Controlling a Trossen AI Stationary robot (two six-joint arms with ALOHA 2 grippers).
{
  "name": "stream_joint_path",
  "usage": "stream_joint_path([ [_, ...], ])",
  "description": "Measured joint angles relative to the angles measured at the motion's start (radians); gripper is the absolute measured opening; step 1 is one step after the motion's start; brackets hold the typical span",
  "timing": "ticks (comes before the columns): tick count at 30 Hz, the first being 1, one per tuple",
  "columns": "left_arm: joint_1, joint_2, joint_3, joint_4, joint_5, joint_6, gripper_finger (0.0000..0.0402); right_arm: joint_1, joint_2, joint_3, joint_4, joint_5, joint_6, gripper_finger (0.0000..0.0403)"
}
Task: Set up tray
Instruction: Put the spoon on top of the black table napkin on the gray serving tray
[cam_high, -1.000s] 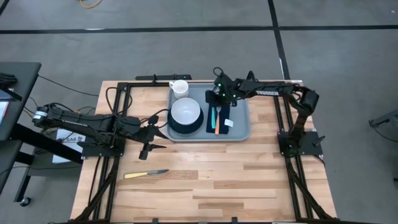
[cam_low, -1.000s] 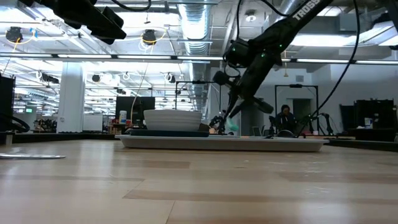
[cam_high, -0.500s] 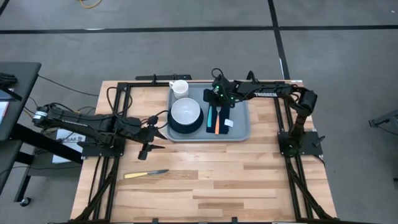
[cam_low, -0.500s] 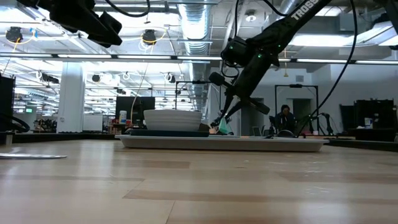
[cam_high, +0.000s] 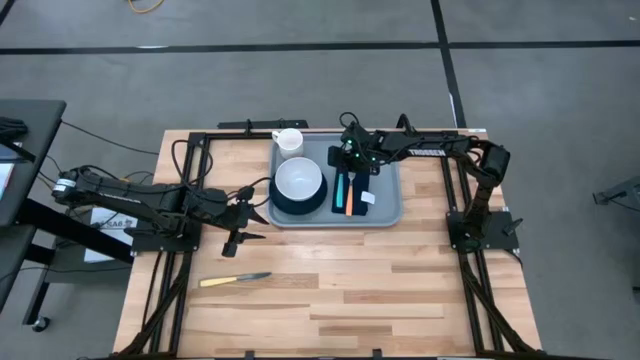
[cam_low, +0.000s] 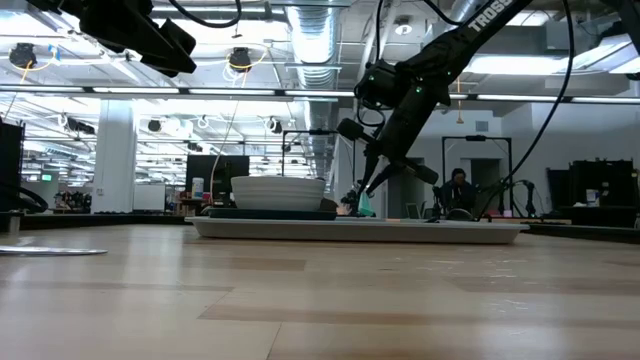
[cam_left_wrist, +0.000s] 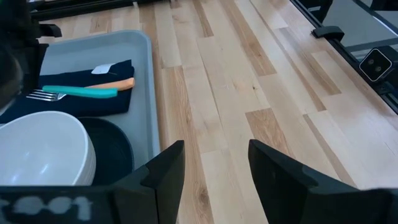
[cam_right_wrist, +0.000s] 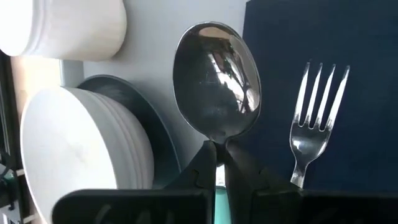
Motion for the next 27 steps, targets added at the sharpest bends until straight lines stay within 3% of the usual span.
stream_joint_path([
  [14, 0.0, 0.0, 0.0, -0.017, 0.0, 0.0, 0.0167, -0.024, 0.116, 0.009, 0.029, -0.033, -0.022, 0.001],
  [27, 0.0, 0.0, -0.006, -0.014, 0.0, 0.0, 0.0167, -0.02, 0.116, 0.01, 0.024, -0.053, -0.02, 0.0034],
])
